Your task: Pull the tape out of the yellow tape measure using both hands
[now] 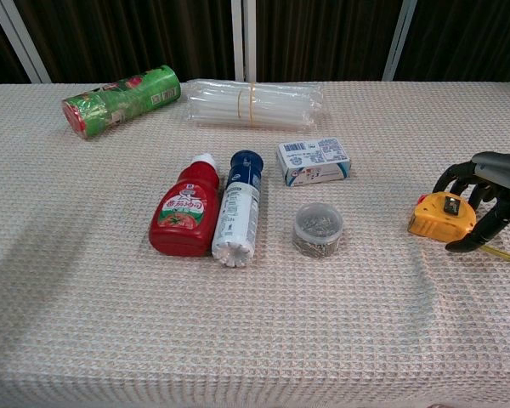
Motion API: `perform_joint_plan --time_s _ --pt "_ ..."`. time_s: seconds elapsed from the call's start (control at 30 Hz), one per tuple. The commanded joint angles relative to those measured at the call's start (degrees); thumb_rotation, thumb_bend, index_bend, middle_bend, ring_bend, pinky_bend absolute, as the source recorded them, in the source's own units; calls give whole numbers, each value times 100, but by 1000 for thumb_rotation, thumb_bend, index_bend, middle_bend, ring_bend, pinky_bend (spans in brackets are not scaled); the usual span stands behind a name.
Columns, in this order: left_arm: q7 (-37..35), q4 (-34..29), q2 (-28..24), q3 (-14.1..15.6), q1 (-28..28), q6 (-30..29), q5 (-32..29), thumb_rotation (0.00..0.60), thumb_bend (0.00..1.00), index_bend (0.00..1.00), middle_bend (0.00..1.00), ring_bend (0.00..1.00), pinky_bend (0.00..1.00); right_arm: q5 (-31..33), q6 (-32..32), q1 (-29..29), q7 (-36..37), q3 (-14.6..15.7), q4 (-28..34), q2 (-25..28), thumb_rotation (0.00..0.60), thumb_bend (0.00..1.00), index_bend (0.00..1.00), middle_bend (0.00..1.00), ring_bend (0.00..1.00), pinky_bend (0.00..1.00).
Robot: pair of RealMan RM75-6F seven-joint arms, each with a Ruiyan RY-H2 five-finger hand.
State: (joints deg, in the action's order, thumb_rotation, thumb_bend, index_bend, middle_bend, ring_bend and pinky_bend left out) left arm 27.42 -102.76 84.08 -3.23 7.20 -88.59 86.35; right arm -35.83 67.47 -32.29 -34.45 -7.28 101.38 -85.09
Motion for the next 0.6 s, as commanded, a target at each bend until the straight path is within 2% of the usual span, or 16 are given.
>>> perform_joint_plan --time_s 0.03,0.37,0.6 --pt "-2 6 6 -1 0 3 3 56 0 239 236 184 264 61 37 -20 -59 -3 28 10 600 87 309 344 330 270" --pt "-30 54 33 -8 3 34 -9 57 0 239 236 184 264 332 47 -130 -205 -62 24 -23 600 121 315 345 332 294" --pt "-44 57 27 -3 -9 30 -2 60 0 239 236 184 264 247 301 -109 -220 -65 11 -109 600 197 400 405 396 372"
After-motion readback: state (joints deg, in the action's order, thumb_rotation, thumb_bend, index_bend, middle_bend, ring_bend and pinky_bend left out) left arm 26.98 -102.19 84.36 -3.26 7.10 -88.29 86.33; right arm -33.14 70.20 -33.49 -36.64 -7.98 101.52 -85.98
